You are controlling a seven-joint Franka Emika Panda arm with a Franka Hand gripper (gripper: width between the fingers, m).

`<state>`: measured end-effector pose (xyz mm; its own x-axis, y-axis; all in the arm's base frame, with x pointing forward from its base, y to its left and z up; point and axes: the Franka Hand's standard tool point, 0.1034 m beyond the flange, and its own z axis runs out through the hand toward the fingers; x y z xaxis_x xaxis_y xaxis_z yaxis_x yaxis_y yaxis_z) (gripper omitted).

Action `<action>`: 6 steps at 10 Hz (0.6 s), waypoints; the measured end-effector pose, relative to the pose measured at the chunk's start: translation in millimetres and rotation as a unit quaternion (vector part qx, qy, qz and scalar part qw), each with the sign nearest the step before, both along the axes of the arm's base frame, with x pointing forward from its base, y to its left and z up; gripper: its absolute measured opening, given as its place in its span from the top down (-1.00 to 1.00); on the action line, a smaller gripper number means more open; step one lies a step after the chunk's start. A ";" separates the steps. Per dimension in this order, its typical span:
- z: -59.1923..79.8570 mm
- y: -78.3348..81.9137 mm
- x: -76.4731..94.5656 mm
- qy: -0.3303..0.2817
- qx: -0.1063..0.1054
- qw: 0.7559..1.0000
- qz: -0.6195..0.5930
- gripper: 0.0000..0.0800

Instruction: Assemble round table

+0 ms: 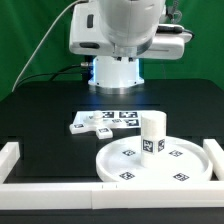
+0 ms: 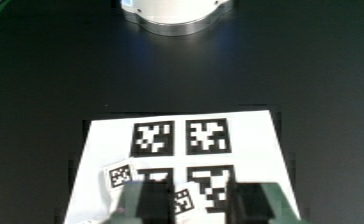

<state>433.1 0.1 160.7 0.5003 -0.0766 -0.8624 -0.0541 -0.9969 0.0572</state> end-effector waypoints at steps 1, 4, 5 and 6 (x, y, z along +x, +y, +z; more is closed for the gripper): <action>-2.2 -5.6 -2.0 0.002 -0.001 1.000 -0.005 0.68; -20.5 -57.9 -15.2 0.027 0.001 0.996 -0.084 -0.34; -19.3 -54.8 -13.5 0.024 0.003 0.997 -0.080 -0.54; -18.9 -51.3 -12.9 0.023 0.005 0.997 -0.077 -0.54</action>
Offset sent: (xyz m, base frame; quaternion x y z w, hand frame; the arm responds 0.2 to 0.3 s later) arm -0.0025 -0.0520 -0.0169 0.1358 -0.0694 -0.0162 0.9882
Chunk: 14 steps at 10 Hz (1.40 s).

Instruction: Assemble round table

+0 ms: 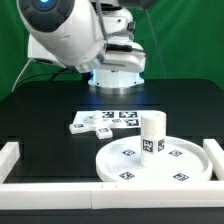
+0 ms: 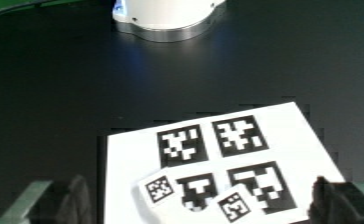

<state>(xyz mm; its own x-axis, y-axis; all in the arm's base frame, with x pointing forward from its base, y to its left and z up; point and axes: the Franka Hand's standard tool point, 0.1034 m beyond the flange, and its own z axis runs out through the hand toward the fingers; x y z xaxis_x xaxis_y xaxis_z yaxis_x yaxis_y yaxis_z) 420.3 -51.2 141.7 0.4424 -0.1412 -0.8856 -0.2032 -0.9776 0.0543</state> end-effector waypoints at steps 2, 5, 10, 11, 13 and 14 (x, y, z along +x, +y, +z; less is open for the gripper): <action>-0.5 -1.3 -0.4 0.001 0.000 1.000 -0.001 -0.62; -30.7 -17.5 -10.2 -0.022 -0.003 0.999 -0.025 -0.62; -46.3 -17.2 -21.9 -0.022 -0.015 0.999 -0.029 -0.62; -49.5 -17.7 -23.1 -0.021 -0.016 0.999 -0.030 -0.62; -83.3 -18.9 -40.2 -0.012 -0.024 0.999 -0.037 -0.62; -93.6 -15.6 -45.0 -0.010 -0.026 0.999 -0.033 -0.62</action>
Offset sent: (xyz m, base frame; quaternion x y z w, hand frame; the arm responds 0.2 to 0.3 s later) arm -0.0147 -0.0224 -0.0356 0.1063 0.0306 -0.0010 0.9939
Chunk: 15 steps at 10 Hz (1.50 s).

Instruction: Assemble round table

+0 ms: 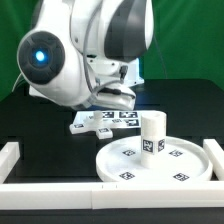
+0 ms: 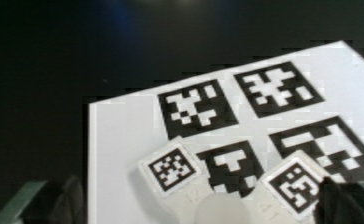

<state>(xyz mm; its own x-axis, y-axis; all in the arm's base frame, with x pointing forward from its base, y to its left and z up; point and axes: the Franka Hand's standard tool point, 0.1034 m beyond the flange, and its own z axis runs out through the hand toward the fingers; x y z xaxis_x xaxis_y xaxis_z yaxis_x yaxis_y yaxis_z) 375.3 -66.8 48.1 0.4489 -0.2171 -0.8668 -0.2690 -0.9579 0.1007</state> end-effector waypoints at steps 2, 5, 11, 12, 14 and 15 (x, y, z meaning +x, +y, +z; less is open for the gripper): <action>0.1 2.8 0.8 0.003 -0.002 1.000 0.000 -0.62; -4.6 1.7 -0.5 0.002 -0.005 1.000 -0.002 -0.62; -28.7 -1.4 -7.9 0.018 -0.022 1.000 -0.002 -0.34; -28.7 -1.4 -8.0 0.018 -0.022 1.000 -0.002 0.01; -27.8 -1.2 -8.3 0.019 -0.021 1.000 -0.002 0.35; -27.5 -1.2 -8.3 0.019 -0.021 1.000 -0.002 0.48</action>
Offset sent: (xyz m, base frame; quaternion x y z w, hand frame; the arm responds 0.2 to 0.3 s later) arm 0.0000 0.0000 0.0000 0.0000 0.0000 0.0000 1.0000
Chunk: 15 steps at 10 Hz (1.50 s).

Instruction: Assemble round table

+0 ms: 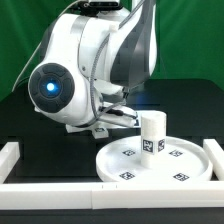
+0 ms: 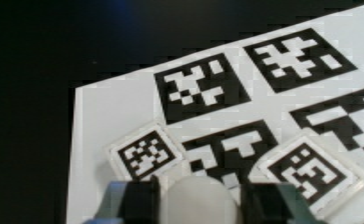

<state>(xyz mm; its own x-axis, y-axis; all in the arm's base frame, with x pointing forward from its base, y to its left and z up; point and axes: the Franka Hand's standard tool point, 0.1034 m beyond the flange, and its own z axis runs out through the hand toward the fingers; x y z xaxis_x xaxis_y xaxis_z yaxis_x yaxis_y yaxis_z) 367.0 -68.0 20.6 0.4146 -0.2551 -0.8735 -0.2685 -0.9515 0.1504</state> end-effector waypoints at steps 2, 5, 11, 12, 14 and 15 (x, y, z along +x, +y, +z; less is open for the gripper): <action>0.1 0.0 0.0 0.000 0.000 1.000 0.000 0.48; 19.4 -1.8 2.5 0.005 0.011 1.000 -0.003 0.48; 90.4 -18.8 29.6 -0.046 0.033 0.998 0.003 0.48; 90.5 -18.8 29.7 -0.046 0.033 0.998 0.003 0.48; 92.3 -23.2 52.7 -0.115 0.028 0.993 0.020 0.48; 101.8 -27.6 68.1 -0.169 0.035 0.984 0.045 0.48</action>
Offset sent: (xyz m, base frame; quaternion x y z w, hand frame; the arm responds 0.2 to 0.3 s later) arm 0.0000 0.0000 0.0000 0.0000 0.0000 0.0000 1.0000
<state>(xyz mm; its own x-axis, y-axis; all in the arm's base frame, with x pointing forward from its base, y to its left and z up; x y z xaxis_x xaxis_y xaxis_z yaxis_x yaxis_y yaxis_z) 435.1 -95.6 122.4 0.7030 -0.1490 -0.6954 -0.2065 -0.9785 0.0009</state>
